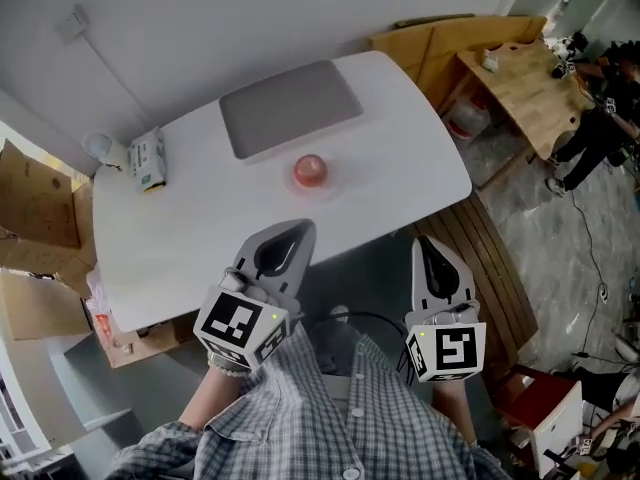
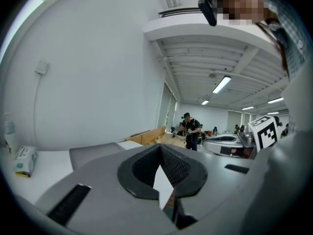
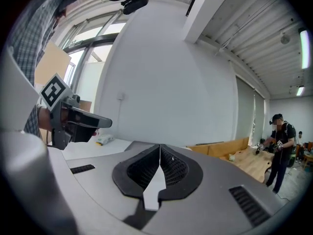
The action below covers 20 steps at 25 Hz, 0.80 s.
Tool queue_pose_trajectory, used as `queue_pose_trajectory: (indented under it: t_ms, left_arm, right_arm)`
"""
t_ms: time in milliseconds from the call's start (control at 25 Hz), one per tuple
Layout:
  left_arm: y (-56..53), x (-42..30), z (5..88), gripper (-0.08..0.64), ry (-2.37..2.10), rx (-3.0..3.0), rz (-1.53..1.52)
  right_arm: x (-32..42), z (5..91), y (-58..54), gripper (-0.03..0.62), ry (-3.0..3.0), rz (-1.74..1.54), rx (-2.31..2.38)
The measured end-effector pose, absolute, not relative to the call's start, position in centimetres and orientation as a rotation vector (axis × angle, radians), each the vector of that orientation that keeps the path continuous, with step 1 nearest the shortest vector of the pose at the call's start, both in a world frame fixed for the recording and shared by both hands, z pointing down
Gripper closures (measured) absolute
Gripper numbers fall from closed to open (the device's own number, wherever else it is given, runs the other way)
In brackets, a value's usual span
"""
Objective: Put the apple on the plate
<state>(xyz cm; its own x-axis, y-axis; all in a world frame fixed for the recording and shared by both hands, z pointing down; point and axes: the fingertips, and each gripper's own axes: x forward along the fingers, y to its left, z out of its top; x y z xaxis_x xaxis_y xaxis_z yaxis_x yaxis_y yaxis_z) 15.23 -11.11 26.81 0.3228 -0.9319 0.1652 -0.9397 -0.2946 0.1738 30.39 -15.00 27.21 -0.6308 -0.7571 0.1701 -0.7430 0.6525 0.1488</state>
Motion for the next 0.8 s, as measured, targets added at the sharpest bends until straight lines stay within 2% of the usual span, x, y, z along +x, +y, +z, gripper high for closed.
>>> queue_pose_trajectory:
  t_ms: [800]
  left_arm:
    - [-14.7, 7.3, 31.7, 0.552, -1.862, 2.059, 0.017]
  right_arm:
    - [23.1, 31.0, -21.0, 0.572, -2.660, -0.058, 0.959]
